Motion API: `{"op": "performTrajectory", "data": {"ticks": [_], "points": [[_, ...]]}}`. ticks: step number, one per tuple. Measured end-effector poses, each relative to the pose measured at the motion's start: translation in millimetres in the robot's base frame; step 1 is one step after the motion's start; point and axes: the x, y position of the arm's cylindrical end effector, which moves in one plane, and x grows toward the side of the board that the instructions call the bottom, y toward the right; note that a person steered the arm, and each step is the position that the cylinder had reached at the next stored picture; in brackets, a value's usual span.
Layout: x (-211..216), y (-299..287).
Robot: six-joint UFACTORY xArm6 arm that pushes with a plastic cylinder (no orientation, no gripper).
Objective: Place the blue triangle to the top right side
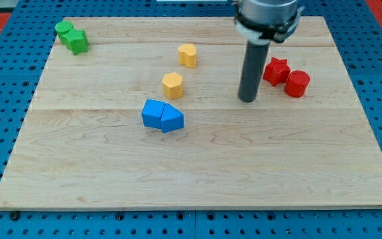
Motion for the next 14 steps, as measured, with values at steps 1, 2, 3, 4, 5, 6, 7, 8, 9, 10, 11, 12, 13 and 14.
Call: {"op": "performTrajectory", "data": {"ticks": [1,2,3,4,5,6,7,8,9,10,11,12,13,14], "points": [[17,-24],[51,-32],[66,-49],[66,-57],[66,-58],[66,-59],[66,-68],[66,-83],[66,-115],[54,-140],[33,-139],[17,-145],[-12,-139],[-19,-104]]}}
